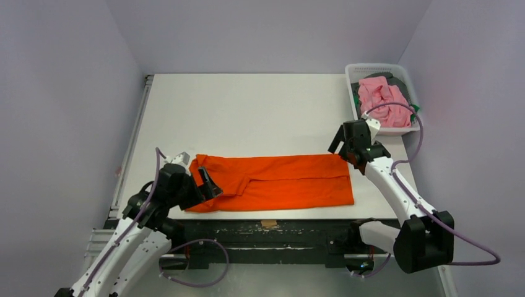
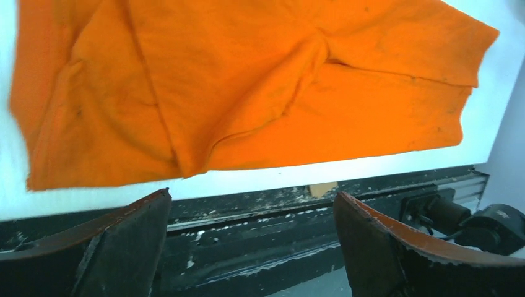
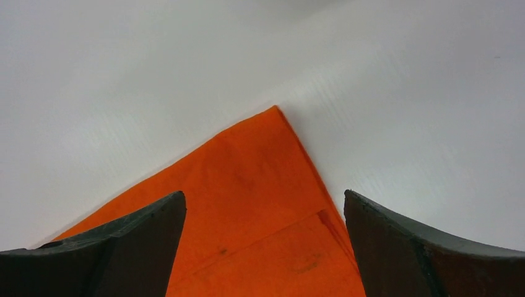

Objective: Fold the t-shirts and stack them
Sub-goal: Fold the other side of the tshirt into a rectangle, then rotate the tshirt 90 degrees

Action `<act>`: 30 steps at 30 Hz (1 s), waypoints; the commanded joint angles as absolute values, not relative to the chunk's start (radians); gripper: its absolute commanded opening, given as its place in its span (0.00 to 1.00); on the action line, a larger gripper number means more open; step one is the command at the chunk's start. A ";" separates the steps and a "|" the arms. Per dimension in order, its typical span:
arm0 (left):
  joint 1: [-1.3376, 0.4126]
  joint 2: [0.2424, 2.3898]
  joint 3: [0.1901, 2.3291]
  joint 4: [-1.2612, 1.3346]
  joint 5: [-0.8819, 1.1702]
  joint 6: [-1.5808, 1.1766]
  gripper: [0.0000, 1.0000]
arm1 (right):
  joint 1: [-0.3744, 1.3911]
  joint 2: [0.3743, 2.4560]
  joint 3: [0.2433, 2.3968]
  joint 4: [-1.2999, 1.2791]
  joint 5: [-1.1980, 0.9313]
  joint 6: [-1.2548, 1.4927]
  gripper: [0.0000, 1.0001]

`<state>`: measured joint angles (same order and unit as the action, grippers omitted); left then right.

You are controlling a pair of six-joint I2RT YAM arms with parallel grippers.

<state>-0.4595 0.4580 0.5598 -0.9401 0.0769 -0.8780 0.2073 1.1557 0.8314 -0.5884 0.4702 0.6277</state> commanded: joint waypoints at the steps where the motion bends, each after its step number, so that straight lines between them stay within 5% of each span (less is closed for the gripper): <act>1: -0.463 0.641 0.622 -0.658 0.208 -0.818 1.00 | 0.209 1.172 0.772 -0.380 0.089 0.554 0.97; 5: -0.463 0.868 0.646 -0.466 0.262 -0.811 1.00 | 0.226 1.261 0.756 -0.278 -0.060 0.548 0.98; 18: -0.337 1.498 0.670 -0.079 0.248 -0.945 1.00 | 0.276 1.430 0.691 -0.240 -0.088 0.600 0.98; 21: -0.307 1.656 0.809 -0.086 0.244 -0.944 1.00 | 0.279 1.431 0.671 -0.249 -0.103 0.613 0.98; 30: -0.299 2.207 1.670 -0.391 0.290 -0.905 1.00 | 0.483 1.414 0.601 -0.256 -0.205 0.630 0.98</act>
